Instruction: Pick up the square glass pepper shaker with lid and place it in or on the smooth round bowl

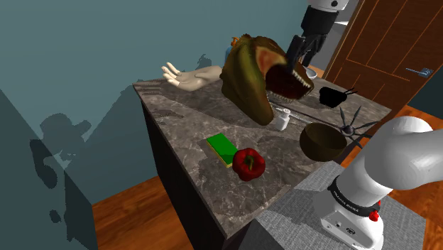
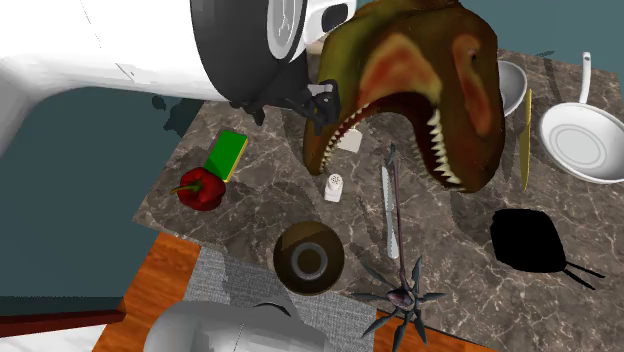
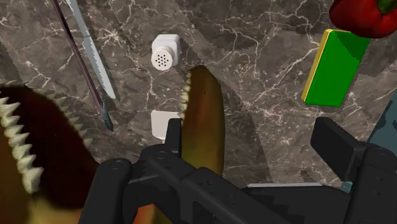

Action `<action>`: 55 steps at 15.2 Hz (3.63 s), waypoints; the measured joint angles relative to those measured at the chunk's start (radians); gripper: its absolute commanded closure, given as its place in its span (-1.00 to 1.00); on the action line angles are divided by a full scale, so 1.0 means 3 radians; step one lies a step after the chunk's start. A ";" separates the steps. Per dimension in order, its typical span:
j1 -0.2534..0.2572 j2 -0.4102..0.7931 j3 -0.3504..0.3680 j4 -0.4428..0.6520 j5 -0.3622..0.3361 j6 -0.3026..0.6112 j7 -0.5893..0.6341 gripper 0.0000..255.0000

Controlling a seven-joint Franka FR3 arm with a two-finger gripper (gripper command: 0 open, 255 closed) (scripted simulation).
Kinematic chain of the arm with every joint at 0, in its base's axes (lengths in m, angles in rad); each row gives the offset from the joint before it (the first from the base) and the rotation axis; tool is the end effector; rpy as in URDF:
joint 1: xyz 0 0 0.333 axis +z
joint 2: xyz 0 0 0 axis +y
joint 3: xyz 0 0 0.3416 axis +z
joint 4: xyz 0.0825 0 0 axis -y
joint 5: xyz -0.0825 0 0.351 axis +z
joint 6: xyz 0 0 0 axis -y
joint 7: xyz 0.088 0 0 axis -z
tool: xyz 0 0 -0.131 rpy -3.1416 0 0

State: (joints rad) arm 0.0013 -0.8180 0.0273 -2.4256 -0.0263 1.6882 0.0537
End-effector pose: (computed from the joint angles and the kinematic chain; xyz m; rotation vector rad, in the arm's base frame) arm 0.2591 0.0068 0.5728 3.0955 -0.0478 0.1271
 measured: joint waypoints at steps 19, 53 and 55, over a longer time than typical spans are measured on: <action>-0.0187 0.1572 -0.0533 -0.0383 -0.0266 0.1008 -0.0634 -1.00; -0.0207 0.1544 -0.0553 -0.0436 -0.0290 0.1005 -0.0663 1.00; -0.0207 0.1499 -0.0549 -0.0381 -0.0289 0.0905 -0.0668 1.00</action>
State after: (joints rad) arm -0.0609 -0.3683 -0.1374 -2.5400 -0.1130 1.9597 -0.1466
